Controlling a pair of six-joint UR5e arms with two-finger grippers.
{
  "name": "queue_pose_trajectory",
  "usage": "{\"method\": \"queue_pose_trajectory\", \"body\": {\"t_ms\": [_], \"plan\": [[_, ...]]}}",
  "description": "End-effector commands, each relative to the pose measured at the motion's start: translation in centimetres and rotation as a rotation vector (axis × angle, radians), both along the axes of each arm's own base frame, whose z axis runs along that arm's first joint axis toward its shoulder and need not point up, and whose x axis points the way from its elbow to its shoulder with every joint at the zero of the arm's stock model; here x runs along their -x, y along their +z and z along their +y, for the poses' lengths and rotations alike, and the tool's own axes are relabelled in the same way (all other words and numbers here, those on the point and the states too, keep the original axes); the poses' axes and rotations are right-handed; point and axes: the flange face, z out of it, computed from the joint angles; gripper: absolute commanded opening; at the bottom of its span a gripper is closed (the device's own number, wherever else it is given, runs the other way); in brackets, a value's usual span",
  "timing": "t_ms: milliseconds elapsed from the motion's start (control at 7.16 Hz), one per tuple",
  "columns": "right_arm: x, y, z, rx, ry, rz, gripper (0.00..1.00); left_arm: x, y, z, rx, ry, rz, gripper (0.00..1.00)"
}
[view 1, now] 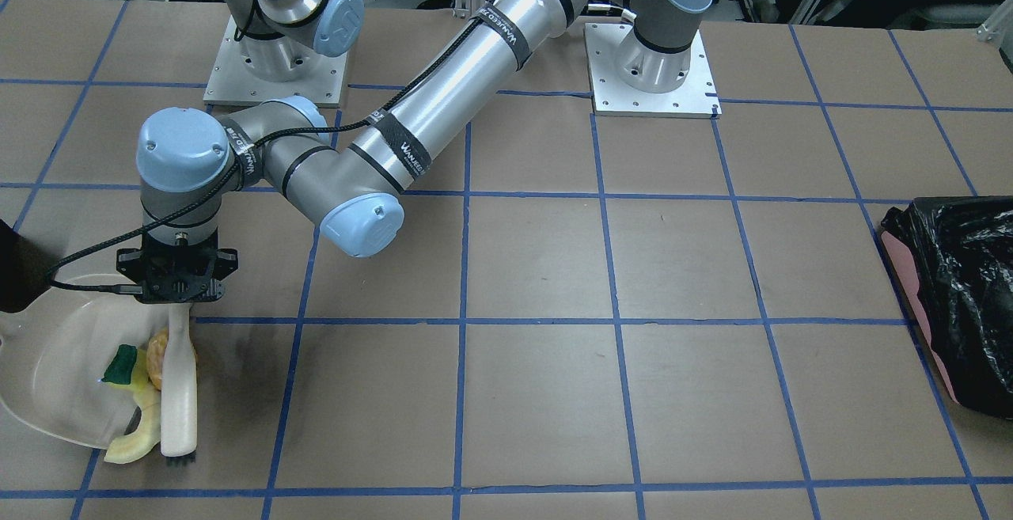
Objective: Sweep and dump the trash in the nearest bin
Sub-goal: 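Sweep the toy, sponge and banana into the dustpan with the left gripper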
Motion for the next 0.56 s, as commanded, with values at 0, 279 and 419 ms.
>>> {"method": "queue_pose_trajectory", "body": {"t_ms": [0,279,419], "plan": [[-0.1,-0.2,0.1,-0.011,-0.014,-0.009,0.00,2.8,0.8,2.3,0.011,-0.034,0.033,0.00],[-0.2,-0.3,0.1,-0.010,-0.014,-0.019,0.00,5.6,3.2,5.3,-0.016,-0.019,0.095,0.00],[-0.2,-0.3,0.1,-0.011,-0.014,-0.020,0.00,6.0,4.4,5.9,-0.017,-0.018,0.113,0.00]]}}
